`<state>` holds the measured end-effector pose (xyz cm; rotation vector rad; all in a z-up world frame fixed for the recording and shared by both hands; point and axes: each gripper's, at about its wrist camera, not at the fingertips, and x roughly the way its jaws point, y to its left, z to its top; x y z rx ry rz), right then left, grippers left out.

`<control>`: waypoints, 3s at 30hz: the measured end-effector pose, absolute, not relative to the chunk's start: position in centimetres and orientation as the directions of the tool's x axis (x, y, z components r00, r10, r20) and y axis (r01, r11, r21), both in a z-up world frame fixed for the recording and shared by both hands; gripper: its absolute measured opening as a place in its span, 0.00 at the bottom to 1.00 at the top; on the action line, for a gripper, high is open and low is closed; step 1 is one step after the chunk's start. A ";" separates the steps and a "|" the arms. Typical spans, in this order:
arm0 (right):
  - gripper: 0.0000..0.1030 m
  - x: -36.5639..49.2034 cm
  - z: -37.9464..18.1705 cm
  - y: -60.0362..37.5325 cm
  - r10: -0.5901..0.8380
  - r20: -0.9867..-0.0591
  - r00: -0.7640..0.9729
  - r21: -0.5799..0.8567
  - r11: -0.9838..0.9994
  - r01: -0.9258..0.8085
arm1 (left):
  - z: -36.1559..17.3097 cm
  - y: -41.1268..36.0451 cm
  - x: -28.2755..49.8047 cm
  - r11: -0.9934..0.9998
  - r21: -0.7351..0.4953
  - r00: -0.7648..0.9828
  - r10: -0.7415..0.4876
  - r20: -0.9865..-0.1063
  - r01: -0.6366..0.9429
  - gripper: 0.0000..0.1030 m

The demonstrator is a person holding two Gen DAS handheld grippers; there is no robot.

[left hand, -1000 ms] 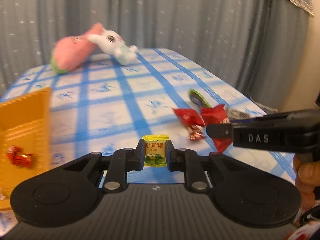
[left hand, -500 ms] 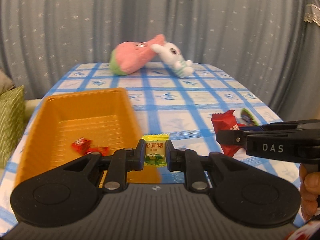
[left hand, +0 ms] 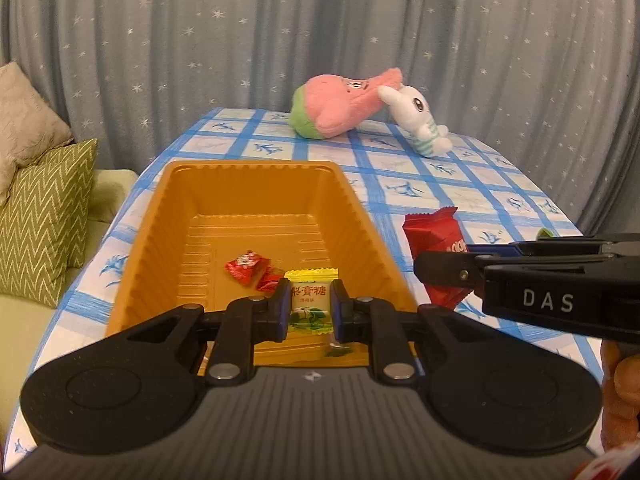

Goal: Organize snacks
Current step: 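Carry the yellow candy and red packet toward the orange tray, then open the left tool to drop the yellow candy while the right tool drops the red packet, then move both open tools back to the candy pile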

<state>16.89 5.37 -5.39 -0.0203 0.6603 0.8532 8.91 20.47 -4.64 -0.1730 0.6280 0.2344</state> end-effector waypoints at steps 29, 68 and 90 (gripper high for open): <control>0.26 18.2 -6.3 10.3 0.713 -0.561 0.421 0.219 0.618 -0.755 | -4.5 26.3 10.1 0.941 -0.102 0.754 0.191 -0.628 -0.324 0.22; 0.59 19.8 -5.4 9.7 0.719 -0.503 0.480 0.281 0.661 -0.696 | -4.4 26.8 9.8 0.913 -0.133 0.748 0.224 -0.625 -0.385 0.35; 0.59 21.7 -5.1 2.1 0.614 -0.502 0.609 0.292 0.783 -0.549 | -3.3 20.4 13.6 0.958 -0.146 0.796 0.113 -0.595 -0.245 0.43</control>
